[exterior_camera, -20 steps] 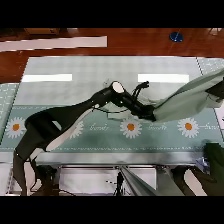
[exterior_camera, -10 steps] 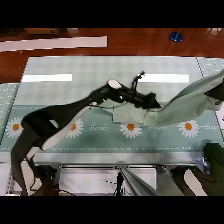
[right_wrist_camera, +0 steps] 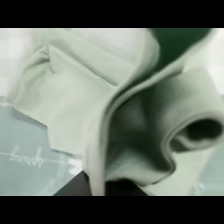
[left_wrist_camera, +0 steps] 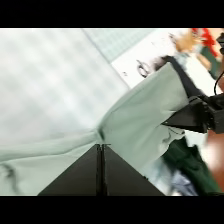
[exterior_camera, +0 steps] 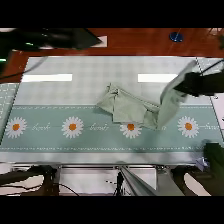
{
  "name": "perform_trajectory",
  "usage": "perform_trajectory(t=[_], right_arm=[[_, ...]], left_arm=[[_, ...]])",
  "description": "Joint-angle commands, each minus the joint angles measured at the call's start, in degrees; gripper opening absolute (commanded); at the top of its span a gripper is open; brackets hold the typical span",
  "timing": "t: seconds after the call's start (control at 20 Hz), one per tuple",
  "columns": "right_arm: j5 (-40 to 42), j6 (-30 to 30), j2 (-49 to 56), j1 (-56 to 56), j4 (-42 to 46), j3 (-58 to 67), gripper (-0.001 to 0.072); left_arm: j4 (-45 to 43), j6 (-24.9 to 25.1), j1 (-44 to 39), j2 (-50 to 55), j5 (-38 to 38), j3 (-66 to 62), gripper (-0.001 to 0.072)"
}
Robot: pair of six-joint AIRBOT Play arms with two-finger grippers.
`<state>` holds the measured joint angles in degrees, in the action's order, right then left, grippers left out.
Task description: Fold the shirts.
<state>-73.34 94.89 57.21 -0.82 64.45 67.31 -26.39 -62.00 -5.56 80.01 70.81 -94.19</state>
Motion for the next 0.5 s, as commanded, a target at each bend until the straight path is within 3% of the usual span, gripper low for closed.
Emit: perform_trajectory(t=[0.0, 0.2, 0.35, 0.4, 0.45], right_arm=[[16.94, 4.74, 8.33, -12.24, 0.17, -0.90, 0.0022], [31.08, 10.75, 20.22, -23.56, -0.37, -0.90, 0.0022], [40.63, 11.28, 26.73, -30.05, -7.19, -0.87, 0.0023], [43.60, 10.82, 28.06, -31.80, -9.14, -0.87, 0.0059], [45.70, 10.71, 28.74, -33.03, -10.34, -0.87, 0.0255]], left_arm=[[-5.55, -0.85, 12.66, -9.49, 8.31, -0.02, 0.0028], [-6.93, -0.90, 17.44, -14.14, 12.83, 0.26, 0.0028], [-7.10, -0.83, 16.33, -15.02, 12.85, 1.55, 0.0028], [-7.23, -0.81, 15.82, -14.99, 12.76, 2.71, 0.0028], [-7.23, -0.81, 15.58, -14.99, 12.79, 4.20, 0.0028]])
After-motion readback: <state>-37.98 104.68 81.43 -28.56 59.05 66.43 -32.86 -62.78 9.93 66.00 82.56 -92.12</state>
